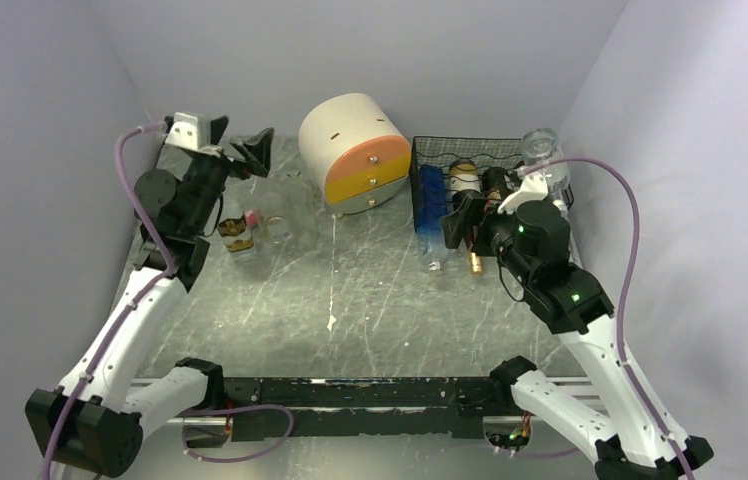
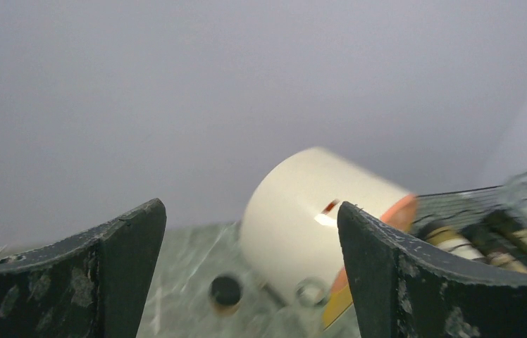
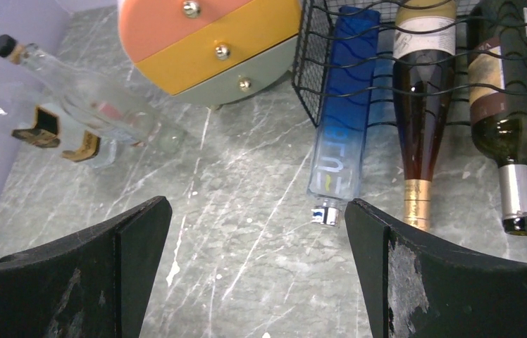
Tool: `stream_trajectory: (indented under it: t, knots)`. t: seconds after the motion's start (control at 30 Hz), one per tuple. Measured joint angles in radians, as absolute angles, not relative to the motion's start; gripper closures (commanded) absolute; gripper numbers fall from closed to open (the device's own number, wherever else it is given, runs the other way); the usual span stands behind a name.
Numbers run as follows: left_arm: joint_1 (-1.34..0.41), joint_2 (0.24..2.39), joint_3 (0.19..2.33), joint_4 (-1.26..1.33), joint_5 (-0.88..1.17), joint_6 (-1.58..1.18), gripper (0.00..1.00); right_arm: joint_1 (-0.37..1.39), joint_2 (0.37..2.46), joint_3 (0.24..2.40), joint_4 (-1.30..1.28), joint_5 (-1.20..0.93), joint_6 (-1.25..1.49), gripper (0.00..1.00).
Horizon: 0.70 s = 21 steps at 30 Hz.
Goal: Take the wine bottle off the wine rack
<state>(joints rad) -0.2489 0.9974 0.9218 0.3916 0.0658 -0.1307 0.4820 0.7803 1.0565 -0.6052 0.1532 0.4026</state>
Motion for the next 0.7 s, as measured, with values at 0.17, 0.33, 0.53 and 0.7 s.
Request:
stream_trajectory:
  t: [0.17, 0.33, 0.53, 0.7]
  knots:
    - [-0.327, 1.048, 0.973, 0.422, 0.208, -0.127, 0.03, 0.482, 0.847, 1.071, -0.61, 0.218, 0.39, 0.0]
    - [-0.385, 1.005, 0.827, 0.452, 0.277, -0.084, 0.03, 0.482, 0.915, 1.076, -0.609, 0.328, 0.37, 0.0]
    - [-0.456, 0.932, 0.765, 0.45, 0.241, 0.005, 0.02, 0.435, 1.047, 1.076, -0.534, 0.437, 0.316, 0.0]
    - [-0.565, 0.886, 0.738, 0.478, 0.164, 0.111, 0.02, 0.224, 1.195, 1.101, -0.465, 0.359, 0.303, 0.0]
